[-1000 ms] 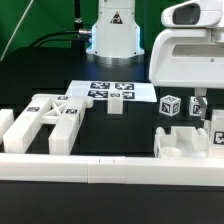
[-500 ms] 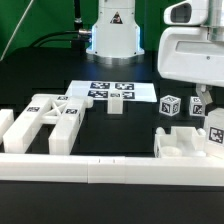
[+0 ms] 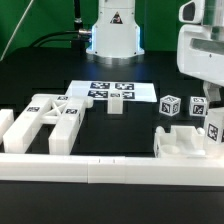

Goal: Assemble chair

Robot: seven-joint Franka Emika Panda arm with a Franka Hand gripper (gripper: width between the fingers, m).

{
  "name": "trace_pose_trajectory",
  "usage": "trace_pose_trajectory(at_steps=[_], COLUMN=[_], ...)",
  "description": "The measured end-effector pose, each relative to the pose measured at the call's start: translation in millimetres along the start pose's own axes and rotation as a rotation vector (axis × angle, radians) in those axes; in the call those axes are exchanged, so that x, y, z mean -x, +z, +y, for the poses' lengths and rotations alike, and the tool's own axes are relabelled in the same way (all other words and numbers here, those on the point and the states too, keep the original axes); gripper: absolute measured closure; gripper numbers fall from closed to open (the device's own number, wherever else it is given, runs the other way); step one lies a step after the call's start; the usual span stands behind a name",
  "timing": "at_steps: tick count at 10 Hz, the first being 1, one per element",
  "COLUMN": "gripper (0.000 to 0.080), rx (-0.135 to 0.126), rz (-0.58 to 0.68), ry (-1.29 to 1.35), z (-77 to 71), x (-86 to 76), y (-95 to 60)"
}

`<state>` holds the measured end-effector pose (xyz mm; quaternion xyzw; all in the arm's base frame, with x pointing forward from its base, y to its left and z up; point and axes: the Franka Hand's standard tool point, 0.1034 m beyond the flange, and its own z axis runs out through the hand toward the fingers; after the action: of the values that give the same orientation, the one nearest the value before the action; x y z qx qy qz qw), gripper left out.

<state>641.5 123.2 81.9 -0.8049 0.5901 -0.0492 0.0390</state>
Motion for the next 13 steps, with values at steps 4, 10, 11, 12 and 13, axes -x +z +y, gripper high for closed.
trace_pose_trajectory(at_steps=[4, 10, 11, 12, 13], gripper=[0.0195, 0.0151, 0.0151, 0.0151, 0.0151], rx=[0.004, 0.007, 0.006, 0.006, 0.004], rz=[-0.001, -0.002, -0.003, -0.003, -0.002], ry=[-0.121, -0.766, -0.831, -0.872, -0.951], z=[0.4, -1.9, -2.5, -2.5, -2.9], x=[-1.5, -7.6, -6.8, -6.9, -7.1], y=[-0.1, -2.4, -2.3, -2.1, -2.3])
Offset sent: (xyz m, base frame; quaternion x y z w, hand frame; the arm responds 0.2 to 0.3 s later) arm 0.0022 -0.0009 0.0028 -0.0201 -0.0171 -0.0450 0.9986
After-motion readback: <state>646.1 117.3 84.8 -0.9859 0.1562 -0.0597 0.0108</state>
